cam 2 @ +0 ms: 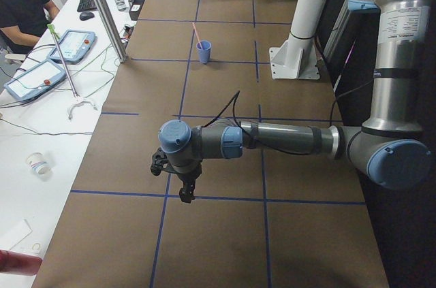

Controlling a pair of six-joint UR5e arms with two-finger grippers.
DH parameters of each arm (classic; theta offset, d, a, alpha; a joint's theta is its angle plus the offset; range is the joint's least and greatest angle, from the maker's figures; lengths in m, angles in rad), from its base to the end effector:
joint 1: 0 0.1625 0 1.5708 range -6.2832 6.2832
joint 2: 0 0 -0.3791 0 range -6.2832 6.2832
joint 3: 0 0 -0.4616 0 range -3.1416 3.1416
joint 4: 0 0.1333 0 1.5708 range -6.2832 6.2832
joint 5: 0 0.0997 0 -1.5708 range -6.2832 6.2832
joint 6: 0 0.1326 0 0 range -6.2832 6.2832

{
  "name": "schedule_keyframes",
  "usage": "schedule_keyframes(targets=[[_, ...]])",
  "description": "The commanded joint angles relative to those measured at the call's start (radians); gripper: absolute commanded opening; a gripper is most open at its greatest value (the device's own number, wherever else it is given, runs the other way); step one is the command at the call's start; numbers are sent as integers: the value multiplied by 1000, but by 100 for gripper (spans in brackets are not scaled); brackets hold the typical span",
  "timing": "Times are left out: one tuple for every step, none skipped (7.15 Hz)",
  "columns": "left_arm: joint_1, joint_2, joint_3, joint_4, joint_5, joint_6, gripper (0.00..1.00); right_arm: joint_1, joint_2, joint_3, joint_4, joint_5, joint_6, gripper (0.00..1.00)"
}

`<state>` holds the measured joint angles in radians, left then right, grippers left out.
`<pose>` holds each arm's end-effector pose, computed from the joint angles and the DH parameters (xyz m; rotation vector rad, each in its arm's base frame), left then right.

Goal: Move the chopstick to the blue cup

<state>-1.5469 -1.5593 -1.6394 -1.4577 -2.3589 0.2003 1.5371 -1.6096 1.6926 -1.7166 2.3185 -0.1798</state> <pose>-0.0261 -0.5516 0.6142 0.0166 0.7908 0.1904 0.0250 -0.5399 0.6063 -0.0051 -0.7509 -0.1799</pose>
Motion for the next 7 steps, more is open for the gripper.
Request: schedule_keyframes(targets=[[1,-4,-6,-9,3,2,100,0,4,-1,0,1,2,100],[1,-4,-8,-9,3,4,100,0,4,-2,0,1,2,100],[1,-4,-10,-9,3,4,100,0,5,4,0,4,3,100],[1,-4,-13,-9,3,4,100,0,5,6,0,9,2,100],[-1,-4,-28,-9,3,4,100,0,5,6,0,9,3,100],[-1,-4,-39,-9,4,4,100,0,4,7,0,10,3,100],[-1,-5,-43,-9,6,4,100,0,4,1,0,9,2,100]])
